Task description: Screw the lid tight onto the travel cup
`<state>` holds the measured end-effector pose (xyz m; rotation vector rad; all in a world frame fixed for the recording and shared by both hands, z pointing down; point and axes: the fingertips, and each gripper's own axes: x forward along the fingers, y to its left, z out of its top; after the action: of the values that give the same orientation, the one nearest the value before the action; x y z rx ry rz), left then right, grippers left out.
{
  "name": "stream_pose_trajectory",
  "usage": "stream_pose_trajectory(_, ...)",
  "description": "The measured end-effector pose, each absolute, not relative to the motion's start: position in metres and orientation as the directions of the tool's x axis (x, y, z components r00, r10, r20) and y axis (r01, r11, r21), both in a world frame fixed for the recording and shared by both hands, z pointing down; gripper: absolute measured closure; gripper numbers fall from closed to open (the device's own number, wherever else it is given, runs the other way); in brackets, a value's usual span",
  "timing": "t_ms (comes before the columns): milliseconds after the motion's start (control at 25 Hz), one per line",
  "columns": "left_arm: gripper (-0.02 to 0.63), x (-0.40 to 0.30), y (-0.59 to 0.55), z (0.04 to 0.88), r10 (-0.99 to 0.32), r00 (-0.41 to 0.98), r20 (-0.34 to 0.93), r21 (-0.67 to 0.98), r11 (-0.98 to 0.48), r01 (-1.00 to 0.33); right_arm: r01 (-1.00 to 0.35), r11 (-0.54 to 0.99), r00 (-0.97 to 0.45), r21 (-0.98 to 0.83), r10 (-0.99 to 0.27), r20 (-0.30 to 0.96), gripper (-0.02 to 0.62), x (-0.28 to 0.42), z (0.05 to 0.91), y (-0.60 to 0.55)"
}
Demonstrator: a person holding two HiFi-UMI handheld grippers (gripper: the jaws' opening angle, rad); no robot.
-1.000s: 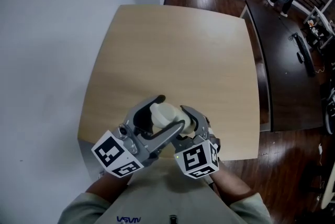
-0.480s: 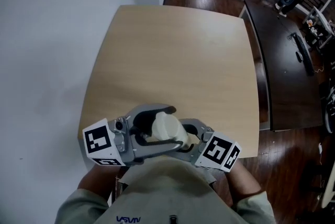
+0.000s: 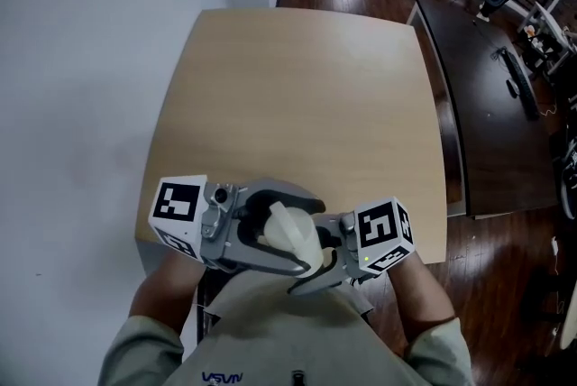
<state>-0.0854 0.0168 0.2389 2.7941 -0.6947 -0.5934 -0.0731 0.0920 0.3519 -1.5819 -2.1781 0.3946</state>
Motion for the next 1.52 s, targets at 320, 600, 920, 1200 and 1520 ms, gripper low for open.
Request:
stream_pose_trajectory(320, 0.305, -0.072, 0.027, 0.24, -0.292, 0.882, -0.371, 0.298, -0.937, -0.184, 0.847, 0.15, -0.134, -0.51, 0.989, 0.068, 0.295, -0.055, 0.348, 0.106)
stream_pose_trajectory(600, 0.305, -0.067, 0.02, 0.247, -0.258, 0.908, -0.329, 0.301, -0.94, -0.158, 0.852, 0.253, -0.211, -0.458, 0.967, 0.142, 0.293, -0.067, 0.359, 0.107)
stream_pose_trajectory(920, 0.301, -0.068, 0.005, 0.253, -0.27, 0.93, -0.251, 0.275, -0.941, -0.199, 0.847, 0.38, -0.331, -0.373, 0.924, 0.19, 0.291, -0.085, 0.369, 0.093)
stream_pose_trajectory(1200, 0.216, -0.119, -0.032, 0.274, -0.596, 0.78, -0.192, 0.33, -0.788, -0.52, 0.684, 0.693, -0.658, -0.227, 0.721, 0.219, 0.293, -0.134, 0.381, 0.039)
stream_pose_trajectory(1520, 0.336, -0.21, -0.028, 0.363, -0.95, 0.297, -0.099, 0.591, -0.297, -0.75, 0.275, 0.96, -0.936, -0.053, 0.28, 0.216, 0.293, -0.176, 0.433, -0.05)
